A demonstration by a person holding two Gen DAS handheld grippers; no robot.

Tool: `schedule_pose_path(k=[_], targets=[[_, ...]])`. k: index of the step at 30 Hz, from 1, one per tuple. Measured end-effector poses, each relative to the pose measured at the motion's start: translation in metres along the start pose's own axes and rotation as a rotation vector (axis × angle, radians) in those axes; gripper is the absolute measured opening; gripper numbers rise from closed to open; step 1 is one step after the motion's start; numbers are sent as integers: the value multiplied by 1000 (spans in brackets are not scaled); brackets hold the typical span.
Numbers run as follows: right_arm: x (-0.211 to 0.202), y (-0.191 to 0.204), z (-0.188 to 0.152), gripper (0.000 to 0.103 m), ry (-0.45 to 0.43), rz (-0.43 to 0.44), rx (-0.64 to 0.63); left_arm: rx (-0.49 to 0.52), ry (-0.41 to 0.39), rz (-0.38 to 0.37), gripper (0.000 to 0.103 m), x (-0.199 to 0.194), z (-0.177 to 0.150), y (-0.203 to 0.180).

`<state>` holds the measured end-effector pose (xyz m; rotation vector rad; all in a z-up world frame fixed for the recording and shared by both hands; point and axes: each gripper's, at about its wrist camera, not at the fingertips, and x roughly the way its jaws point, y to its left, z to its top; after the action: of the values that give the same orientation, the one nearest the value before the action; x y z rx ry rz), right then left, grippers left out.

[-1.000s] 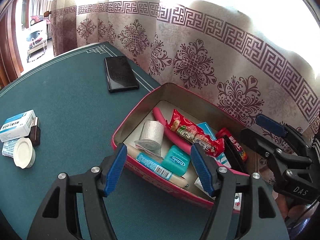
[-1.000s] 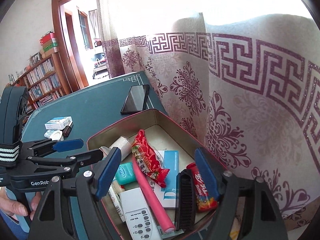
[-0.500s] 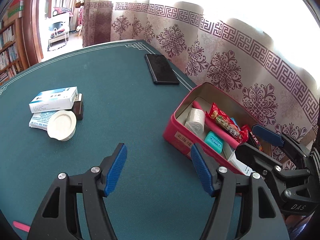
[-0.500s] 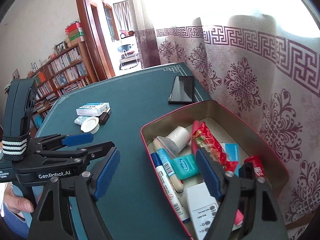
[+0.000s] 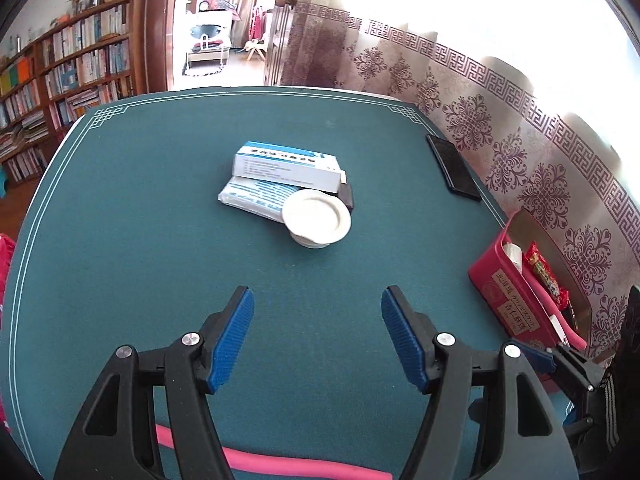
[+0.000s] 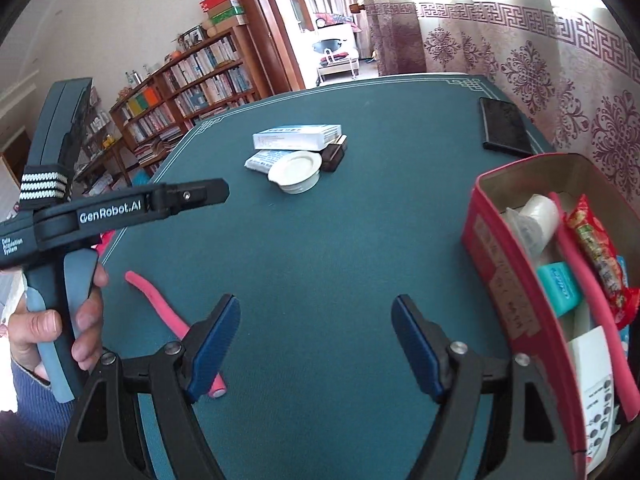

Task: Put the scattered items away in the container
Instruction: 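Move the right tool to the pink foam strip on the table and close on it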

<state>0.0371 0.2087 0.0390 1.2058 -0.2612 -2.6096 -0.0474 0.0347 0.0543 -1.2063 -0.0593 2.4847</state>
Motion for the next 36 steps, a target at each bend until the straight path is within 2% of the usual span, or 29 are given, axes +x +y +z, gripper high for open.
schedule_pose_path(k=[2,3,4,7,23,26,33,36], targets=[[13,18,-4,78,21,45,-45,-35,-20,19,69,-6,2,17],[19,27,-5,73,29,61,-69,-50,-29,25,69,-9,3,24],[26,36,-6,65,47,75,-93,-64,-39,34,69,-13,2,32],[43,60,-9,58,79,128,-145,-91,-61,60,69,-19,0,48],[95,137,-11,55,177,210,-383,-176,-70,86,69,-30,-10,96],[101,145,-13,51,189,212,-406,-184,-67,88,69,-28,-10,98],[103,148,-18,31,184,144,-458,-200,-49,86,69,-20,-9,98],[98,139,-19,23,180,127,-438,-182,-43,85,69,-17,-7,92]])
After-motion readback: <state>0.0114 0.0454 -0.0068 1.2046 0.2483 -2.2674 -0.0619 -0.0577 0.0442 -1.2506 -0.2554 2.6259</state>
